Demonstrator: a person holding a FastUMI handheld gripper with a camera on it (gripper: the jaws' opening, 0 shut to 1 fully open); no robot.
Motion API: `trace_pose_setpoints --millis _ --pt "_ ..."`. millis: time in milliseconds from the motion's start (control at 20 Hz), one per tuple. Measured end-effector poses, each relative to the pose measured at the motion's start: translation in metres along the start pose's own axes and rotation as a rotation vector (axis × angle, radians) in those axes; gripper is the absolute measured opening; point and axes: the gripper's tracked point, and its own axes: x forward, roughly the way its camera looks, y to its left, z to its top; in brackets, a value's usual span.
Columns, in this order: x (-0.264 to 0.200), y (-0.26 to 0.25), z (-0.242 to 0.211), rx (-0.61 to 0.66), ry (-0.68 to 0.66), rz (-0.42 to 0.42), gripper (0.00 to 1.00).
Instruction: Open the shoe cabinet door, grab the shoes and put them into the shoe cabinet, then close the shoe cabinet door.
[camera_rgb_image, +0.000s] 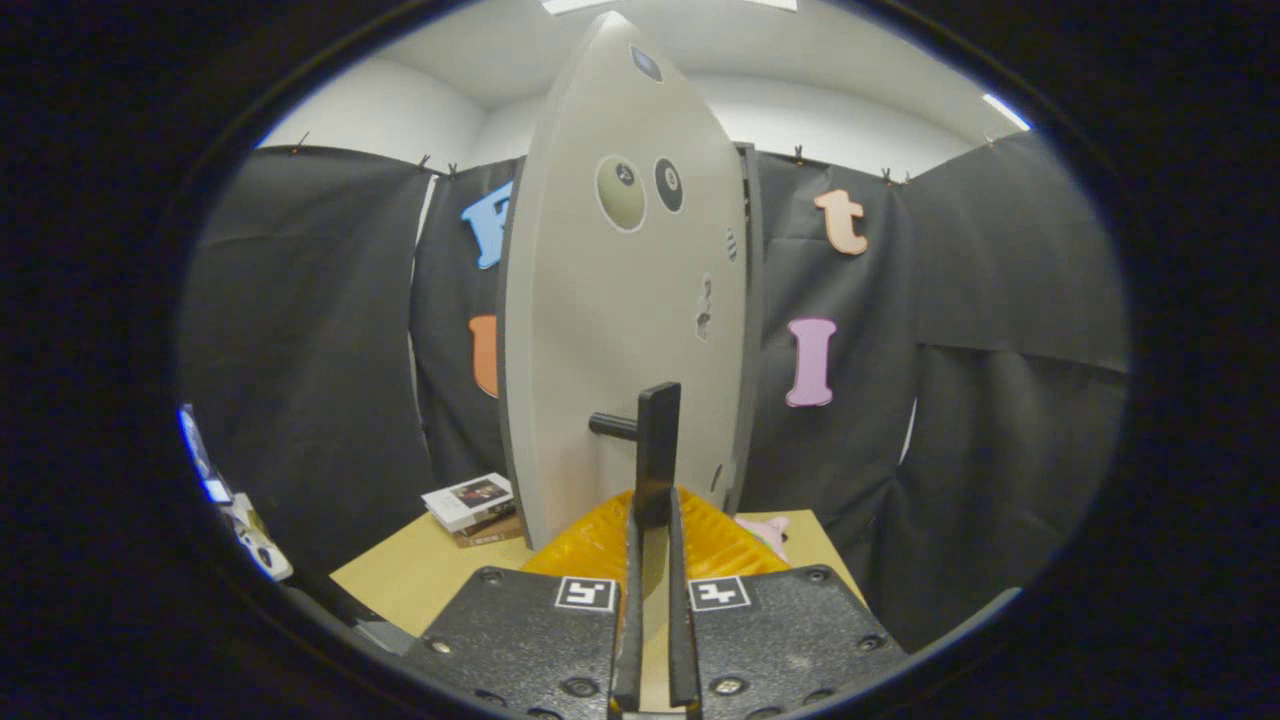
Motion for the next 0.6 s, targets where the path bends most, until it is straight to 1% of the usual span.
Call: trace_pose_setpoints --millis 150,200,300,400,500,550,600 --pt "-0.005 -0.038 -0.006 -0.002 -0.004 -0.028 0.07" --pt "-0.006 -0.047 -0.006 -0.030 -0.007 -0.028 0.06" --pt "-0.007 -0.060 -0.005 -0.066 -0.008 -0.013 0.04" --pt "-0.007 -0.074 -0.007 -0.029 -0.006 0.001 0.05" --pt "-0.006 -0.095 -0.008 -0.003 -0.007 -0.017 0.04" --pt "-0.003 -0.107 -0.010 -0.010 -0.011 -0.035 0.04" --pt "-0.004 -0.114 -0.009 -0.011 -0.013 -0.035 0.04"
